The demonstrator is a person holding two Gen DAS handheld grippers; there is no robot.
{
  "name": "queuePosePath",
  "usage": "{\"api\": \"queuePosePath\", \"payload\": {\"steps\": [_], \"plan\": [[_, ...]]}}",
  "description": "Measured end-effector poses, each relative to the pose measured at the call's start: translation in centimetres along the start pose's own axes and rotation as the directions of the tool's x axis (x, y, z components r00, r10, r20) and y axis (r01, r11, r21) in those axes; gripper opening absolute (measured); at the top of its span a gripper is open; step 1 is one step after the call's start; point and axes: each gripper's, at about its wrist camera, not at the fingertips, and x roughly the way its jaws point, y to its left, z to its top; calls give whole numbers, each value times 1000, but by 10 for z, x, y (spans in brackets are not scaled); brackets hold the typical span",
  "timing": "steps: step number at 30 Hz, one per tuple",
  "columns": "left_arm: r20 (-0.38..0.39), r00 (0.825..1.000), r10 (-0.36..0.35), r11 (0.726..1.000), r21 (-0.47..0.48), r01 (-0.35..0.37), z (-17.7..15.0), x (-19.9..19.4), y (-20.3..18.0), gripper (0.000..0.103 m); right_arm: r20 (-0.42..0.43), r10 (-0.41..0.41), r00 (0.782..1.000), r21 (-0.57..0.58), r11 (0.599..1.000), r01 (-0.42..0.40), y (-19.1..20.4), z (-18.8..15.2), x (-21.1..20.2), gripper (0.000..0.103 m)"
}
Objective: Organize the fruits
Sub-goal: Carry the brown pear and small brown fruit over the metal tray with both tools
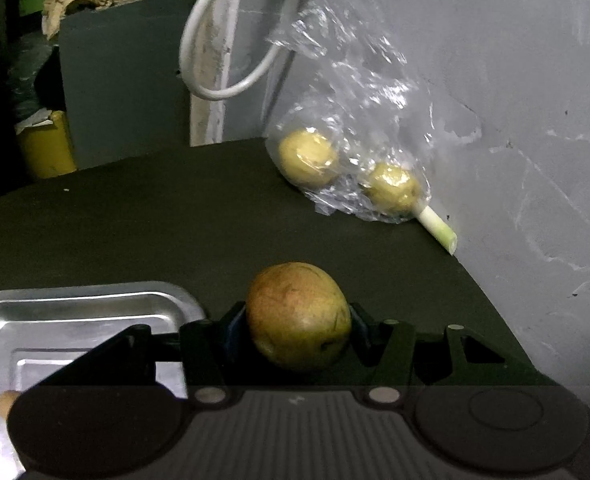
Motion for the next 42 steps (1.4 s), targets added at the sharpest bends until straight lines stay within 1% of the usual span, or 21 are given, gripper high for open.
{"api": "queuePosePath", "payload": {"steps": [7,15,24,27,32,42], "plan": [[22,1000,22,999,-46,-21,-5,-30,35,57,0,52,999,-25,998,-52,39,-4,-15,28],[36,997,63,992,-110,-58,-18,-60,80,57,-13,127,992,-88,988,-128,83,-10,-26,28],[18,992,123,976,-182,-118,-47,-87,120,57,-60,190,980,-167,966,-197,109,-23,-39,28],[8,991,136,972,-194,-131,-57,-92,127,57,-80,202,976,-192,958,-213,116,-29,-44,28],[-14,988,153,964,-217,-153,-71,-96,136,57,-111,198,974,-221,950,-219,124,-38,-47,28],[-24,985,169,962,-213,-170,-83,-102,135,57,-153,197,968,-250,940,-231,129,-47,-52,28]]}}
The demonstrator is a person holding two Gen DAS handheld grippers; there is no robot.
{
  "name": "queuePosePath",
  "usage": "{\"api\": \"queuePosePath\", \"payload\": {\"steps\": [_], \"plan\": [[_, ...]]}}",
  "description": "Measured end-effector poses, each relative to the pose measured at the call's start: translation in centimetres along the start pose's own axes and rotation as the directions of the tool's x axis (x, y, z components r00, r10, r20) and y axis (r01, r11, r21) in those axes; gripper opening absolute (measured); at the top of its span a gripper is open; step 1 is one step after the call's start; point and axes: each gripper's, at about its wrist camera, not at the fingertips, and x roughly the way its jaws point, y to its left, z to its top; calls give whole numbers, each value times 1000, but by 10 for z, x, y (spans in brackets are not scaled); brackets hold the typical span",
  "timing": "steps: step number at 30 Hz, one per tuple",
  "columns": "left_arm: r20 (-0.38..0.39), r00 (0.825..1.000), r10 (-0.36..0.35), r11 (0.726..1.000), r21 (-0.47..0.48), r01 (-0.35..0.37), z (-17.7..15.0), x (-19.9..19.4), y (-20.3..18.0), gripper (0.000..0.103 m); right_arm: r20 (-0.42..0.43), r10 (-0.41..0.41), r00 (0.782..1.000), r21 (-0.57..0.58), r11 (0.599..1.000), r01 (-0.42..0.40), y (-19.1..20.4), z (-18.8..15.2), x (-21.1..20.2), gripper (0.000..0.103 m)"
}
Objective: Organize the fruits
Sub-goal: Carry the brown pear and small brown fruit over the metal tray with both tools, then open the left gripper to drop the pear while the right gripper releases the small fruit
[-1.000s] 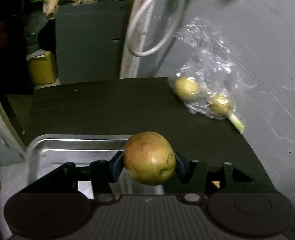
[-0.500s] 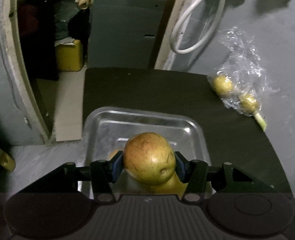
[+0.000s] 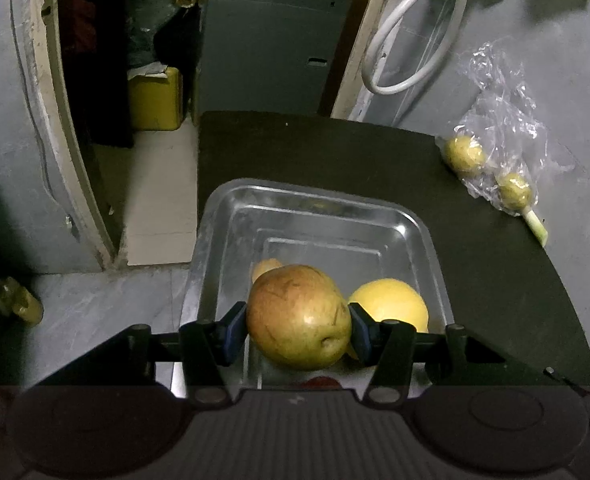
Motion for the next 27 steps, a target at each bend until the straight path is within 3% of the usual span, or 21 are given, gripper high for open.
{"api": "queuePosePath", "payload": {"steps": [8,17,27], "plan": [[-43,998,38,999,-4,-38,-12,3,6,57,-30,12,999,18,1000,-12,1,-4,0,32],[-48,997,52,999,11,-52,-16,1,6,58,-16,-9,1000,40,999,9,-4,-5,-16,51],[-40,996,77,997,24,-76,-20,-14,6,78,19,-36,999,93,995,34,-12,-5,-46,78]]}}
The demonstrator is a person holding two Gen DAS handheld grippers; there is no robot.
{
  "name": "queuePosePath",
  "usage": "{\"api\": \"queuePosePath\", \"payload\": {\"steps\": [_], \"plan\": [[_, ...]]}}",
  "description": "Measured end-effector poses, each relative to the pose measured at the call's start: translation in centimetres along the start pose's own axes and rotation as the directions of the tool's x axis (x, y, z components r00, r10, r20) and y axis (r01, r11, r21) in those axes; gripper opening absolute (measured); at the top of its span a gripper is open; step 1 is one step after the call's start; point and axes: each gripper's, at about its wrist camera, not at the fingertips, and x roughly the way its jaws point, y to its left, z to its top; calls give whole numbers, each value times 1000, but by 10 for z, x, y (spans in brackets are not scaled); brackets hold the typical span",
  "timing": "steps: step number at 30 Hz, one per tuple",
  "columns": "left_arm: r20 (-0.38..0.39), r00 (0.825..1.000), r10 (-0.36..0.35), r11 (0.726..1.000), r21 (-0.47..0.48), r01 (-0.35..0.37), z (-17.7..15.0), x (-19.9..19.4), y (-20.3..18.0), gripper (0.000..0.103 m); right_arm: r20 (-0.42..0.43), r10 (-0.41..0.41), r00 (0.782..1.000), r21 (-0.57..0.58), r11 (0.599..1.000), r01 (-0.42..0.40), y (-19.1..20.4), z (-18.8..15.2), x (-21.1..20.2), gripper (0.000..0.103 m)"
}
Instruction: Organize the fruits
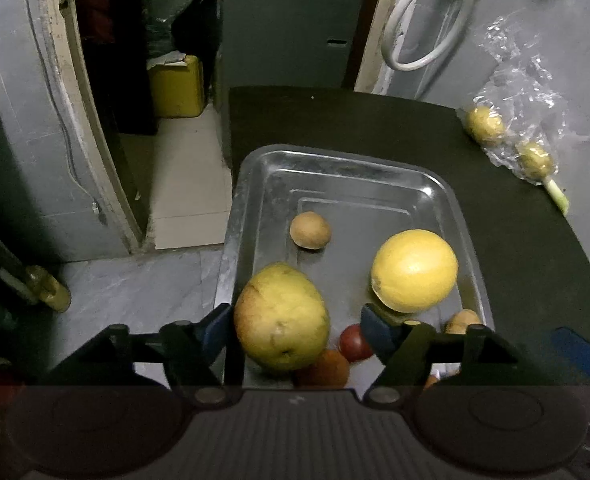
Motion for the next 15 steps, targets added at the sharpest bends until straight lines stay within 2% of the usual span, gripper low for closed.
{"api": "queuePosePath", "payload": {"steps": [6,10,15], "plan": [[21,999,-38,999,14,38,-6,-21,-2,88,23,-43,999,21,999,43,-5,1,-27,90],[45,997,-57,998,4,57,-11,-38,0,99,38,-69,997,30,997,68,-9,0,-48,99],[73,997,-18,1000,11,17,-21,-55,-2,102,53,-78,996,17,997,77,-15,-2,-70,101]]}}
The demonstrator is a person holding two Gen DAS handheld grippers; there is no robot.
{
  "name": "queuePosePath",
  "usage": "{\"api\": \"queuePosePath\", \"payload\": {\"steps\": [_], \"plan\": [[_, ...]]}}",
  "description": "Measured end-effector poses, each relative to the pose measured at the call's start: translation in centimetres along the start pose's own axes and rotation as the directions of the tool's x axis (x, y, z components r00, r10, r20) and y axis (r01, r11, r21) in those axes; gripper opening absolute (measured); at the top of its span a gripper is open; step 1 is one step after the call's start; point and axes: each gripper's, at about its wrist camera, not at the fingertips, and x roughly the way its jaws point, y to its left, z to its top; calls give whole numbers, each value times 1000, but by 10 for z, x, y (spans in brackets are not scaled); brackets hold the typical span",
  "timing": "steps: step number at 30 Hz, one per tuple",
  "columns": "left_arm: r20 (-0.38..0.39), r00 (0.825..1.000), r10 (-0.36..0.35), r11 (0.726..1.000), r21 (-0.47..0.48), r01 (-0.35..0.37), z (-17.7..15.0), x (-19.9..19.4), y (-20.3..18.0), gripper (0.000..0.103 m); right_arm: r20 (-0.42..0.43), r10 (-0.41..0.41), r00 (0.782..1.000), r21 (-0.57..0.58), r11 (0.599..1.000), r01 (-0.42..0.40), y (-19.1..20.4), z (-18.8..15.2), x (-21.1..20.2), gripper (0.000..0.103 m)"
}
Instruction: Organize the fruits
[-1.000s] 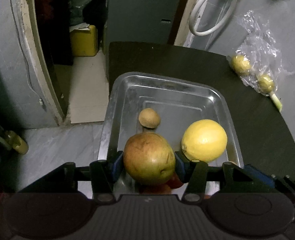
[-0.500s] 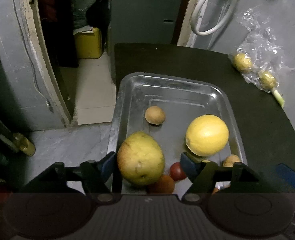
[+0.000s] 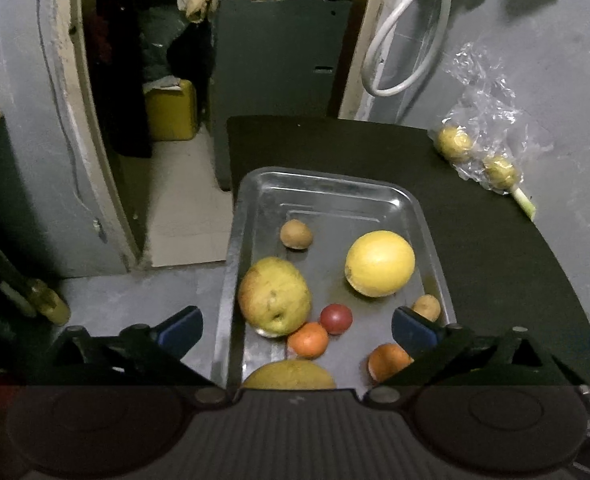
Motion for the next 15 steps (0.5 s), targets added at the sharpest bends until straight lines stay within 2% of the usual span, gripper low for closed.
{"api": "queuePosePath", "payload": {"steps": [5,15], "plan": [[22,999,31,999,-42,-30,-14,-21,0,102,20,22,1000,-13,1000,-22,-12,-3,-19,102],[46,996,78,995,-63,-75,-47,-65,-12,102,34,102,994,-65,993,-100,-34,-20,-55,102]]}}
